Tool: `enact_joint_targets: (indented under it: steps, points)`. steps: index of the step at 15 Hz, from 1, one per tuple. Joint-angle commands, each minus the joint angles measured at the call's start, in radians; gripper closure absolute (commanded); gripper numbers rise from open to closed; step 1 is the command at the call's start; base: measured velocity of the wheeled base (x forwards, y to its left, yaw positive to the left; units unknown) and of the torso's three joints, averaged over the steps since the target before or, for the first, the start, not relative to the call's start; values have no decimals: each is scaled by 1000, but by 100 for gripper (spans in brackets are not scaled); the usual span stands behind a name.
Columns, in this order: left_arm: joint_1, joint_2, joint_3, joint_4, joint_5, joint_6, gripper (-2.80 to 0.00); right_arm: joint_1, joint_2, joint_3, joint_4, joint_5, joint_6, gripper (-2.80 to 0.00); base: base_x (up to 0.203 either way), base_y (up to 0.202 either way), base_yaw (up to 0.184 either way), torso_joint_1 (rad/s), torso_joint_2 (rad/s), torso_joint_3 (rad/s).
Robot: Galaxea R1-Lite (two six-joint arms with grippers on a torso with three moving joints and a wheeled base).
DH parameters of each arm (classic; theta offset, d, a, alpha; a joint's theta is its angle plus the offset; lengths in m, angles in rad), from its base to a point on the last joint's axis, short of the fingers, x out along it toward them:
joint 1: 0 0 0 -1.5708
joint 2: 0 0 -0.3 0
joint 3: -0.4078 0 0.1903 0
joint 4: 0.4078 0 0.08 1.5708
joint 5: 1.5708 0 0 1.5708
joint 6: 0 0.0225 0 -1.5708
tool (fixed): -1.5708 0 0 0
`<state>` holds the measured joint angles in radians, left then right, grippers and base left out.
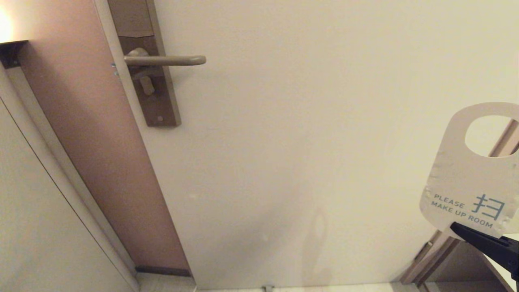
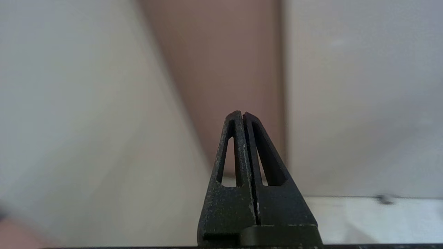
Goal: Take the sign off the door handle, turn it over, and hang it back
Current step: Hang the sign back with the other side facing out
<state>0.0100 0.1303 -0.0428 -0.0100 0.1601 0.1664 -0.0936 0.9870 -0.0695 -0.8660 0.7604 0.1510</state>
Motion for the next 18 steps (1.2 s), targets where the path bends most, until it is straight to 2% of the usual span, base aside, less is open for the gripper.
enact_joint_targets:
  steps: [1, 2, 4, 7, 10, 13, 15, 17, 18]
  points:
    - [-3, -103, -2, 24, -48, 1, 0, 0, -22, 22, -5, -40, 1, 0, 0, 0, 0, 0, 0, 0]
    - [-5, -129, -4, 44, -86, 6, 0, 0, -37, 36, -5, -53, 2, 0, 0, 0, 0, 0, 0, 0]
    - [-5, -129, -2, 51, -119, 61, 0, 0, -80, 58, 21, -58, 2, 0, 0, 0, 0, 0, 0, 0]
    - [-5, -129, 15, 50, -217, 85, 0, 0, -187, 62, 147, -86, 2, 0, 0, 0, 0, 0, 0, 0]
    - [-5, -129, 18, 50, -223, 66, 0, 0, -320, 53, 316, -136, 2, 0, 0, 0, 0, 0, 0, 0]
    - [-5, -129, 28, 50, -214, 15, 0, 1, -440, 34, 472, -295, 1, 0, 0, 0, 0, 0, 0, 0]
    - [-5, -129, 29, 50, -210, -17, 0, 1, -515, 10, 602, -343, -5, 0, 0, 0, 0, 0, 0, 0]
    - [-5, -130, 30, 50, -203, -81, 0, 2, -580, -1, 717, -416, -46, 0, 0, 0, 0, 0, 0, 0]
    - [-5, -130, 29, 50, -197, -91, 0, 2, -616, -2, 765, -448, -70, 0, 0, 0, 0, 0, 0, 0]
